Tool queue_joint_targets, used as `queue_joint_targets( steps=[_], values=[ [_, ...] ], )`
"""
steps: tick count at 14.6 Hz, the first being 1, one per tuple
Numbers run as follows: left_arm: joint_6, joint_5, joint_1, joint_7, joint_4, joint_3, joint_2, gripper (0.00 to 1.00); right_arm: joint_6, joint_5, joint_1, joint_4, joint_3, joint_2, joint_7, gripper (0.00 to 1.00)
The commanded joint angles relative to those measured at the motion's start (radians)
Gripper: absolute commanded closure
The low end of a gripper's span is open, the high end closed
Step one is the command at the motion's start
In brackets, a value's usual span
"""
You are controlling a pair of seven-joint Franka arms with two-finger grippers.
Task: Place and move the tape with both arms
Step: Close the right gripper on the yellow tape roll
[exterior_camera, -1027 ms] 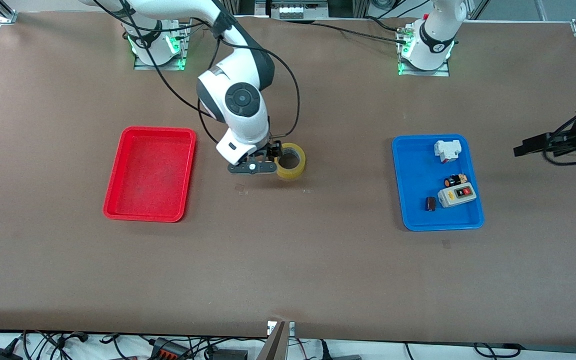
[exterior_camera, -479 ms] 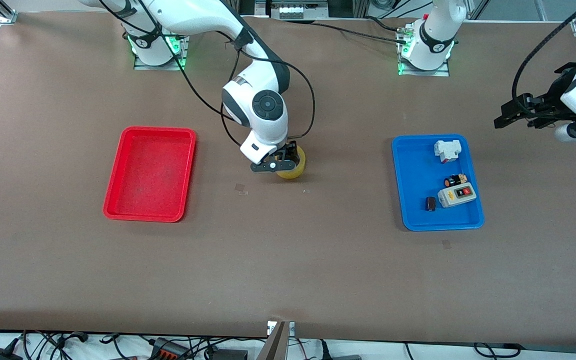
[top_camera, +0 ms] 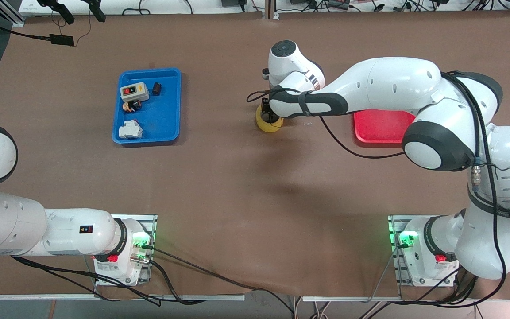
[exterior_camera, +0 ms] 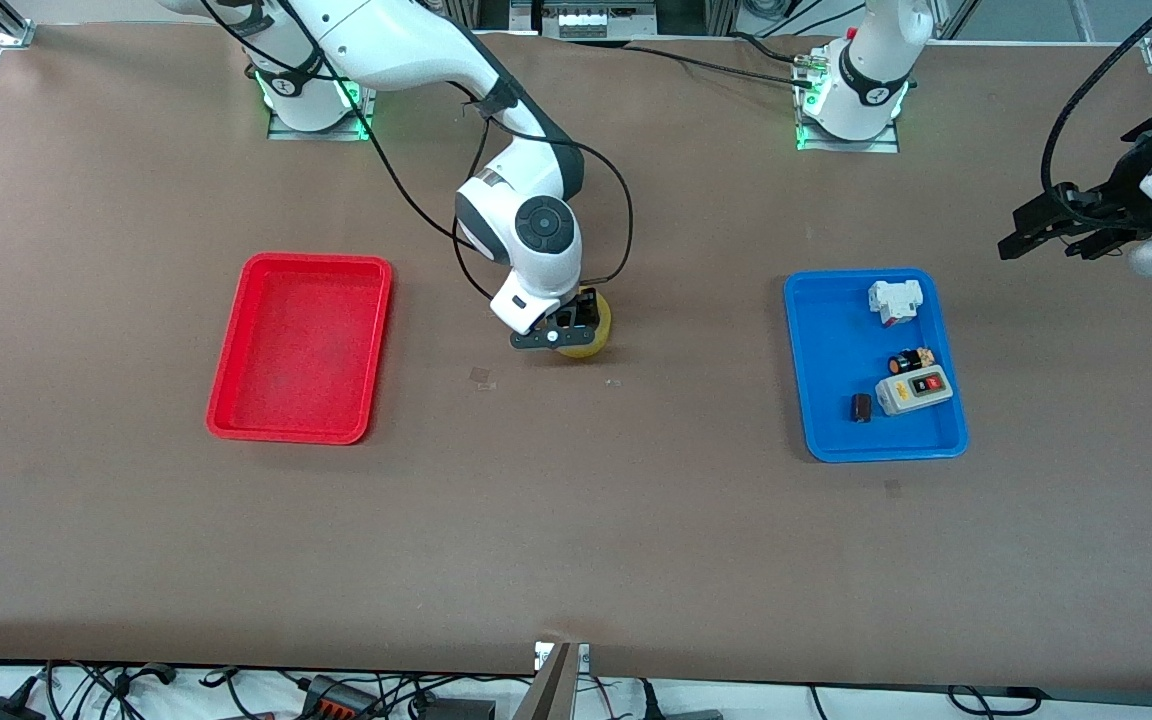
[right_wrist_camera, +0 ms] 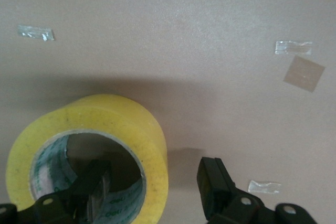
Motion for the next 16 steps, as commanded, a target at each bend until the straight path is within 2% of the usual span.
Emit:
queue_joint_targets(
  steps=[1,2,3,4,5,8,10,12,16],
  values=[
    [-0.025,0.008,-0.014,0.01,0.077,0.012,0.04,0.0,0.018,0.003,0.015,-0.005,-0.007,-0.002,0.019,0.13],
    [-0.045,-0.004,-0.002,0.012,0.081,0.012,0.039,0.0,0.018,0.003,0.015,-0.005,-0.007,-0.002,0.018,0.22],
    [-0.066,-0.004,0.001,0.012,0.085,0.012,0.038,0.0,0.018,0.003,0.016,-0.005,-0.007,-0.002,0.019,0.37],
    [-0.077,-0.003,0.001,0.013,0.085,0.012,0.037,0.0,0.018,0.003,0.015,-0.005,-0.007,-0.002,0.027,0.59],
    [-0.085,0.002,0.001,0.012,0.085,0.007,0.037,0.0,0.018,0.003,0.013,-0.005,-0.007,-0.002,0.027,0.74],
    [-0.101,0.005,0.001,0.015,0.085,0.01,0.034,0.0,0.012,0.003,0.006,-0.003,-0.007,-0.012,0.025,0.95],
    [-0.1,0.008,0.001,0.015,0.085,0.006,0.034,0.0,-0.012,0.003,-0.001,-0.003,-0.011,-0.054,0.028,0.99],
    [-0.098,0.006,0.003,0.015,0.084,0.006,0.034,0.0,-0.092,0.003,-0.016,-0.003,-0.017,-0.118,0.022,0.99],
    [-0.088,0.011,-0.002,0.016,0.076,-0.003,0.034,0.0,-0.224,0.002,-0.135,-0.043,-0.017,-0.251,-0.059,0.98]
  ],
)
